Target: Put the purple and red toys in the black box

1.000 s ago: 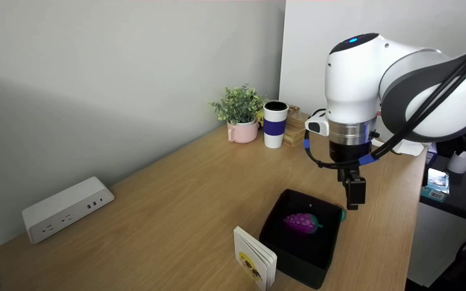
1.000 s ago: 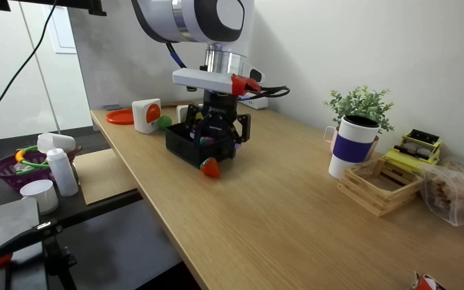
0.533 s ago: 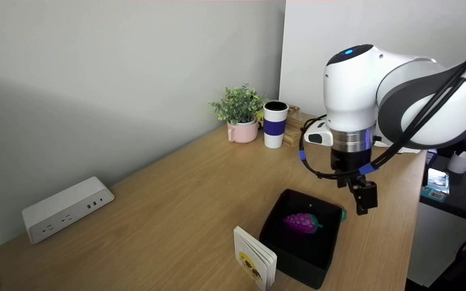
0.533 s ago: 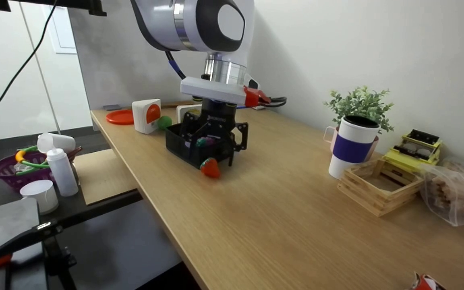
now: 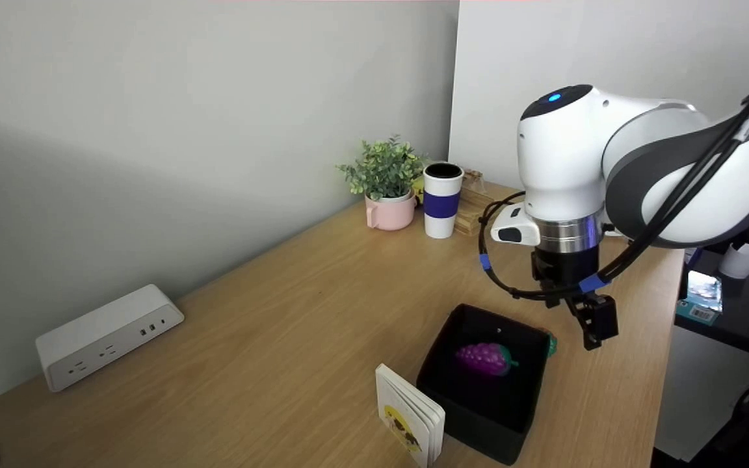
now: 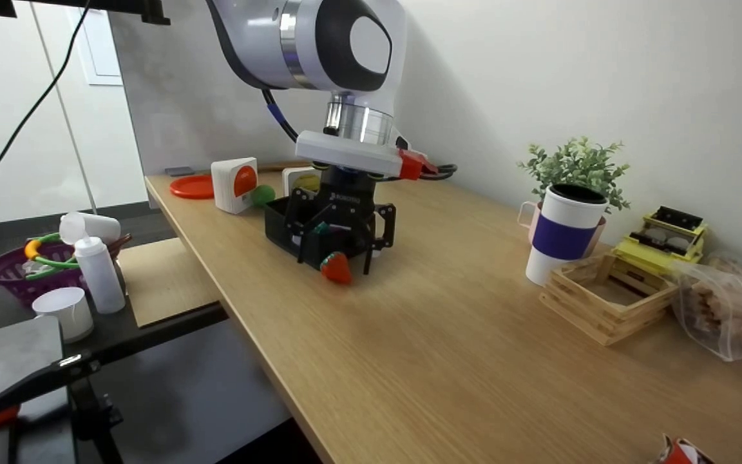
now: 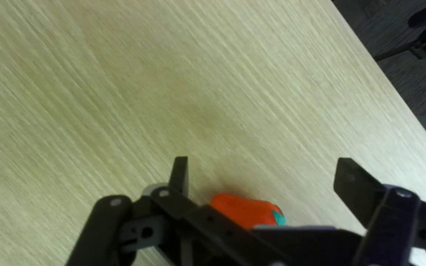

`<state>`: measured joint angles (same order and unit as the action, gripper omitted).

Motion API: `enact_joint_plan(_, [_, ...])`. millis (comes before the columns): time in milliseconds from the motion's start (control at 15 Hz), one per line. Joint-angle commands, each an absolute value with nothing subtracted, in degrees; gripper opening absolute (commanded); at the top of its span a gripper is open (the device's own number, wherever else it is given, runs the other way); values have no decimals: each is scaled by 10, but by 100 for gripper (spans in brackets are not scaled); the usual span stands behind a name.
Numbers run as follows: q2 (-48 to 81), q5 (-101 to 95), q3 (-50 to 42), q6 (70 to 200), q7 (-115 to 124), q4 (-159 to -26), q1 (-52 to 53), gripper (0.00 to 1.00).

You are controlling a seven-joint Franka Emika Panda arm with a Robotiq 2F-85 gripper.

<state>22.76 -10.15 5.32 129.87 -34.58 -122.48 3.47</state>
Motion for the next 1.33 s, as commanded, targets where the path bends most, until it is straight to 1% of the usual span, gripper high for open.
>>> enact_joint_plan(0, [230, -121, 58, 1296, -340, -1222, 31, 100])
enact_joint_plan(333, [231, -128, 69, 1317, -372, -1225, 25, 100])
enact_joint_plan(733, [235, -39, 102, 1381, -451, -1225, -2, 100])
enact_joint_plan(933, [235, -10, 107, 1385, -476, -1225, -7, 100])
enact_joint_plan(1267, [239, -24, 97, 1373, -469, -1223, 1, 100])
